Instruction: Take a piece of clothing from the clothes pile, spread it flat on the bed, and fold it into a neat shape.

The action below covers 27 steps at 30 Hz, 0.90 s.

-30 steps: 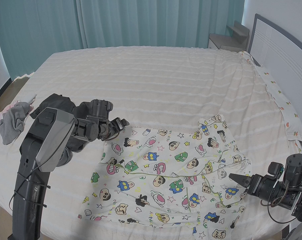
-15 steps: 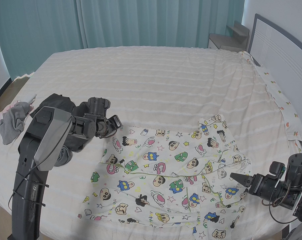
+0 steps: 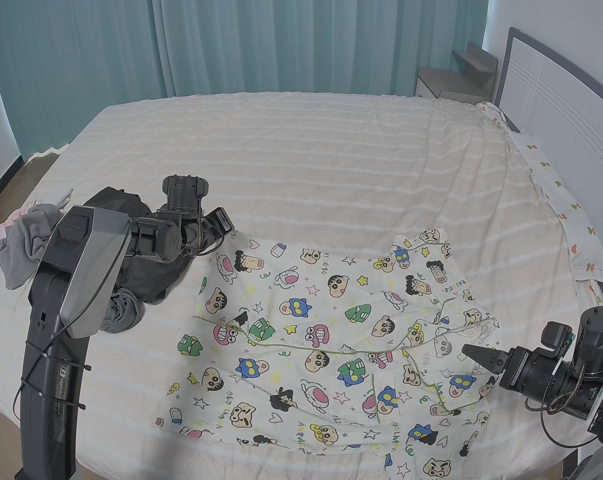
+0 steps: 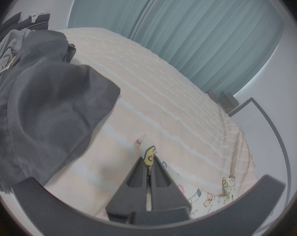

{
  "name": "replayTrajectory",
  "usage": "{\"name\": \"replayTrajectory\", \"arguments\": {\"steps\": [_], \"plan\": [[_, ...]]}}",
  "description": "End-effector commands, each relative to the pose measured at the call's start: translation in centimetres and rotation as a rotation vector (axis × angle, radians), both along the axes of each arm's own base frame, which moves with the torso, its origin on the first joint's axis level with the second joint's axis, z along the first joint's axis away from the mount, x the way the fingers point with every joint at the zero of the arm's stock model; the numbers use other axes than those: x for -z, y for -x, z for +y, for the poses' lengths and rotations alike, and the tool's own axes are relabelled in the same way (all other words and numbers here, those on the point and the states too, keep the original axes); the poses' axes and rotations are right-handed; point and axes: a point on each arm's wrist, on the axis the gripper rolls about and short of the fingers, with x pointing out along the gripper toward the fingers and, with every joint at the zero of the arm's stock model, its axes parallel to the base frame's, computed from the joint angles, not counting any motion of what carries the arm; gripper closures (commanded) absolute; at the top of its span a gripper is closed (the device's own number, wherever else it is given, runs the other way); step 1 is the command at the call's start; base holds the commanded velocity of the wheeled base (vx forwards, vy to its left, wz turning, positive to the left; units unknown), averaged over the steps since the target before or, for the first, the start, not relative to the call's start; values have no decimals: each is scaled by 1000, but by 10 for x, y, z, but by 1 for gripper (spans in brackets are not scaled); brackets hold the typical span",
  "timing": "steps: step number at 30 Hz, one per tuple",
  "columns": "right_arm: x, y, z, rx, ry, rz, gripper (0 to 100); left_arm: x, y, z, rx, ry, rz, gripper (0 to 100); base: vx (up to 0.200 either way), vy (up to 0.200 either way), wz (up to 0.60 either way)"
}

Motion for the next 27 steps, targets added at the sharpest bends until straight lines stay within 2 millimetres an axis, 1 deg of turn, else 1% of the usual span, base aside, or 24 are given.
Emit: {"name": "replayTrajectory", "arguments": {"steps": [1,5,6,8,14,17,18,22,24,25,26,27], "plan": [[1,4,-2,0,3,6,0,-5,-7,5,-12,3,-30,100,0,0,0],[1,4,-2,-1,2,5,0,-2,-8,6,-13,1,-27,100,0,0,0],[1,5,-2,-1,2,3,0,4,-9,10,-23,-6,-16,100,0,0,0],[1,5,-2,-1,2,3,0,9,-10,11,-26,-13,-6,100,0,0,0],[1,5,-2,-1,3,6,0,19,-12,16,-33,-19,14,100,0,0,0],[1,5,-2,-1,3,6,0,20,-12,18,-39,-17,18,100,0,0,0],[1,5,-2,-3,2,6,0,20,-13,19,-41,-17,16,0,0,0,0],[1,5,-2,-3,0,2,0,14,-12,20,-69,29,13,0,0,0,0],[0,5,-3,3,1,-1,0,3,-9,21,-89,61,15,0,0,0,0],[0,5,-3,3,1,-1,0,3,-9,21,-89,61,15,0,0,0,0],[-2,4,-4,13,-3,-15,0,-14,-3,25,-102,69,46,0,0,0,0],[-4,3,-5,18,-5,-22,0,-22,1,29,-109,74,60,0,0,0,0]]}}
